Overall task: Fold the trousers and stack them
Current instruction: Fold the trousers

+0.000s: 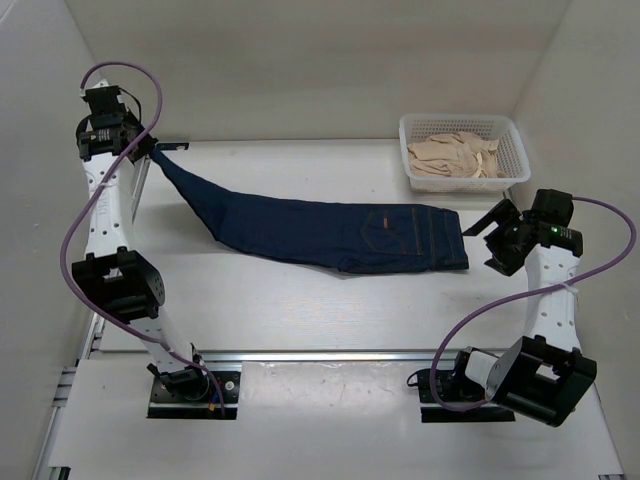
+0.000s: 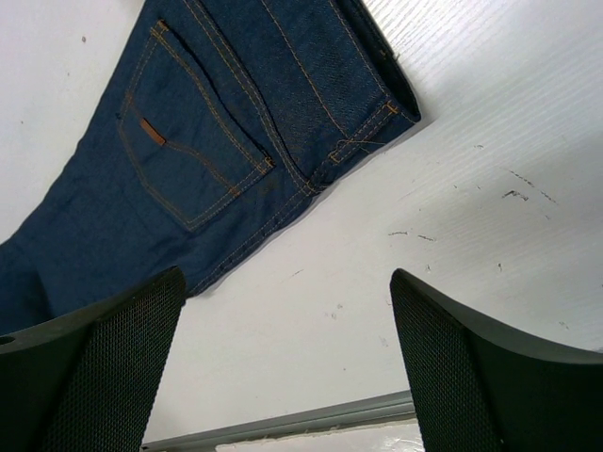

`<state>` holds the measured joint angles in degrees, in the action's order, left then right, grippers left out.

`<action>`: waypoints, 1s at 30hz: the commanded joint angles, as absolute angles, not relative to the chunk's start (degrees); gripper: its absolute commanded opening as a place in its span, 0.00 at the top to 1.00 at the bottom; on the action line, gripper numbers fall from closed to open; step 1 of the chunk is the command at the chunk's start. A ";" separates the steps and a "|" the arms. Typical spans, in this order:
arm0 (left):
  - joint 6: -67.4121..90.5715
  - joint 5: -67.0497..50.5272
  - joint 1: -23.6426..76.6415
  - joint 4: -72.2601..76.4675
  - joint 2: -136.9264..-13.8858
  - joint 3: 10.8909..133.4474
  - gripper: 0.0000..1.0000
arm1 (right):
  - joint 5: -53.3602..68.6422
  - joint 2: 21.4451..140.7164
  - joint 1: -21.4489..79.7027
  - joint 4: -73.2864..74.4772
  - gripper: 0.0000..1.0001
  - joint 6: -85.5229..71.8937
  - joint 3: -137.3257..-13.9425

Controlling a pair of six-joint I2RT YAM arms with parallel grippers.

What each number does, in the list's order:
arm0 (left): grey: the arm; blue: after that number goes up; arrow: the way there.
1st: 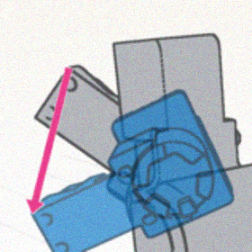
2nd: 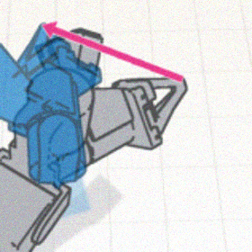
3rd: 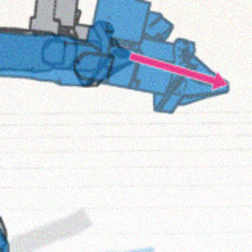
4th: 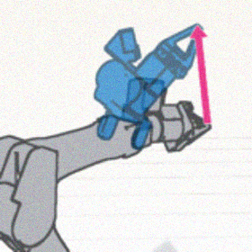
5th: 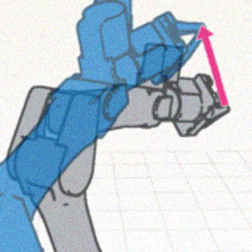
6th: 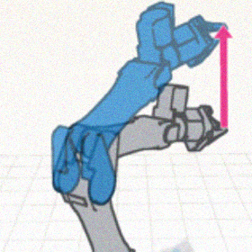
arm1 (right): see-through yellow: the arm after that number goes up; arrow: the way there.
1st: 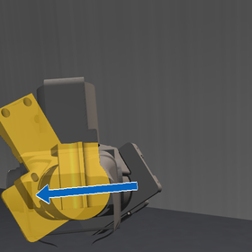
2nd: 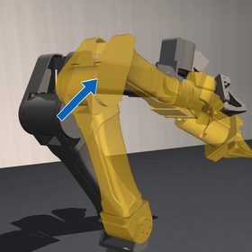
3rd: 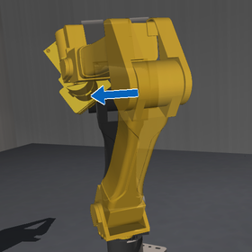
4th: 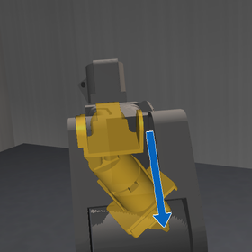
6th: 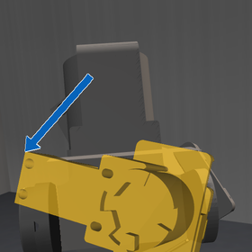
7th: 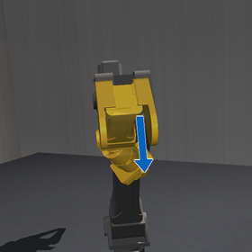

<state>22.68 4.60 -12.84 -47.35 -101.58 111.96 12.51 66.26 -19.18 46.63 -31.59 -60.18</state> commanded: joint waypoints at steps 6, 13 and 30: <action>20.83 1.76 -7.57 -47.90 -99.58 111.53 0.90 | 12.39 66.97 -18.72 46.85 0.06 -30.59 -61.87; 23.47 6.68 3.68 -47.90 -98.44 110.92 0.90 | 12.39 66.97 -18.72 46.85 0.06 -30.59 -61.87; 33.83 14.68 27.50 -46.14 -106.07 108.63 0.90 | 11.87 66.97 -18.72 47.37 0.06 -30.59 -61.35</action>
<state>31.03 12.43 26.39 -47.00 -104.20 108.05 12.08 66.96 -18.98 46.74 -31.27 -60.18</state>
